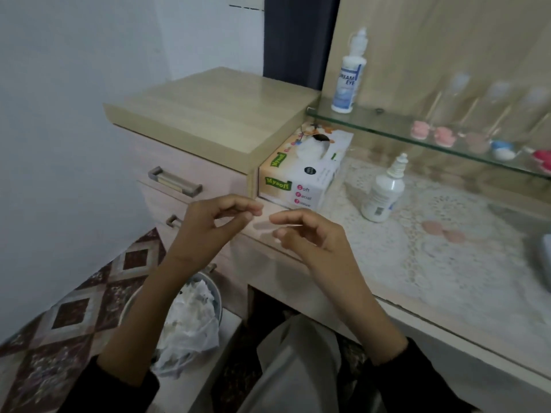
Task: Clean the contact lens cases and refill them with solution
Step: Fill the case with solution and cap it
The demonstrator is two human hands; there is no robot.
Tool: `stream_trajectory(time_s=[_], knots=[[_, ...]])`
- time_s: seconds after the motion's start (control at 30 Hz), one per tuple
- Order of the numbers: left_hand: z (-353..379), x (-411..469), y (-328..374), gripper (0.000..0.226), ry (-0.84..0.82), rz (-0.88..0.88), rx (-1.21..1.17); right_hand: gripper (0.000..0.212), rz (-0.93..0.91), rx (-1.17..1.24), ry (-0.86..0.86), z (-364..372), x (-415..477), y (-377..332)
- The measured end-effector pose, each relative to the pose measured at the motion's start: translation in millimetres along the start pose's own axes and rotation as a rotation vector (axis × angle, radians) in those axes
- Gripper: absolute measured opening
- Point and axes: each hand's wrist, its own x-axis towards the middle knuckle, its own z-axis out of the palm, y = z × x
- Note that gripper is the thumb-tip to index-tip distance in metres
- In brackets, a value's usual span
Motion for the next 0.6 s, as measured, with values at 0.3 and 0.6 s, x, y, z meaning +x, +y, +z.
stream_trajectory(time_s=[0.3, 0.6], knots=[[106, 31, 58, 0.018, -0.201, 0.081, -0.146, 0.019, 0.039, -0.062, 0.289, -111, -37, -8], [198, 46, 79, 0.023, -0.325, 0.082, 0.061, 0.024, 0.052, -0.209, 0.533, -193, -72, 3]])
